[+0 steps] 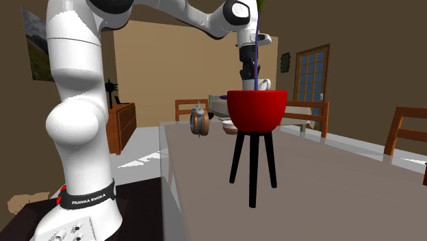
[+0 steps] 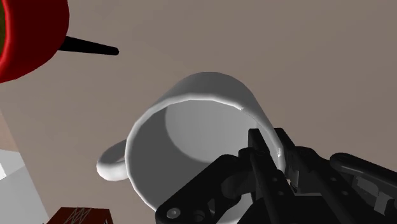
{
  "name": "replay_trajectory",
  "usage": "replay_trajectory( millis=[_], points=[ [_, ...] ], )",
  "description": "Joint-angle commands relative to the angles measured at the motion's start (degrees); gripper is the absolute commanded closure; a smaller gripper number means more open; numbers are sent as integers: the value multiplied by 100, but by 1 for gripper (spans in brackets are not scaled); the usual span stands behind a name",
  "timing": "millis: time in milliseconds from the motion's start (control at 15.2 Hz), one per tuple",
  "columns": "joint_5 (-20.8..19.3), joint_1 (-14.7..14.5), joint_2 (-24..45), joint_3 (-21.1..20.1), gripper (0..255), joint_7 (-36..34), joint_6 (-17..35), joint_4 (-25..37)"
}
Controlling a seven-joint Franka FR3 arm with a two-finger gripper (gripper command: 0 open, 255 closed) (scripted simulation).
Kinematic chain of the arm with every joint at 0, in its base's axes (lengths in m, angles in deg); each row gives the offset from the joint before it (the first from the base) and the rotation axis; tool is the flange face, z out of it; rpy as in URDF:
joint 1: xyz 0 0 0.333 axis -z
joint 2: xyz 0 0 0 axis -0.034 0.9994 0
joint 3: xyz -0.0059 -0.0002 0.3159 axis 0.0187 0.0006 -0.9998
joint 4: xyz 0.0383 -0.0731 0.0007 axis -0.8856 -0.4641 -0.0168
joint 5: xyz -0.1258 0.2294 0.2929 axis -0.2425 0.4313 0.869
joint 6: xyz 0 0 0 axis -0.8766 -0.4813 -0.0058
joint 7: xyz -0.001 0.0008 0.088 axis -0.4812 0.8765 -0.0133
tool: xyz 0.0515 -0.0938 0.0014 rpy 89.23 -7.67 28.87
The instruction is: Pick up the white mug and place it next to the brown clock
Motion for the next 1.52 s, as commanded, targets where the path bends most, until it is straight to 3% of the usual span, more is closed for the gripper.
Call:
replay_trajectory(
  millis=[0,594,1452],
  points=[
    [0,-1,26,-1,255,6,-146,169],
    [-7,-9,201,-8,255,39,-889,1088],
    [111,-783,-824,-857,255,-1583,-840,-77]
  ],
)
